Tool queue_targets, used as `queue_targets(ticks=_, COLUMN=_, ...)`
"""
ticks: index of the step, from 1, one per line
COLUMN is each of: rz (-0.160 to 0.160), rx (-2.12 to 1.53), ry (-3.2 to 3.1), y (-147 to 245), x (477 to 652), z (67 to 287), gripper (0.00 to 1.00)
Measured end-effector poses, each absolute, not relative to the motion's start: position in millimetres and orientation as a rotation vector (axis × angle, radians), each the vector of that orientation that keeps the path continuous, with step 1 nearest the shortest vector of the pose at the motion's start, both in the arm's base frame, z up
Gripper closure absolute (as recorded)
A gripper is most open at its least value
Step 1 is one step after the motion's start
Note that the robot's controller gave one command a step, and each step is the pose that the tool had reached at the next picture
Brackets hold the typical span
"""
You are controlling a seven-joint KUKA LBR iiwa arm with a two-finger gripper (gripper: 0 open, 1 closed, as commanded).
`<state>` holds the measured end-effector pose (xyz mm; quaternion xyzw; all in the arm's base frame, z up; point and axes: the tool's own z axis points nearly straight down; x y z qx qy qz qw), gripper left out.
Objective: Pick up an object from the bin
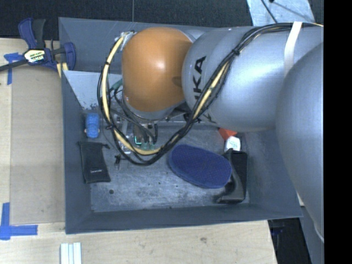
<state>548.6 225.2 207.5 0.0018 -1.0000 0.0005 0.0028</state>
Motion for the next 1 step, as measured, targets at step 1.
queue_targets(ticks=1, rz=0.001, rx=0.403, ry=-3.112, y=244.0, x=552.1, z=66.9, gripper=0.0)
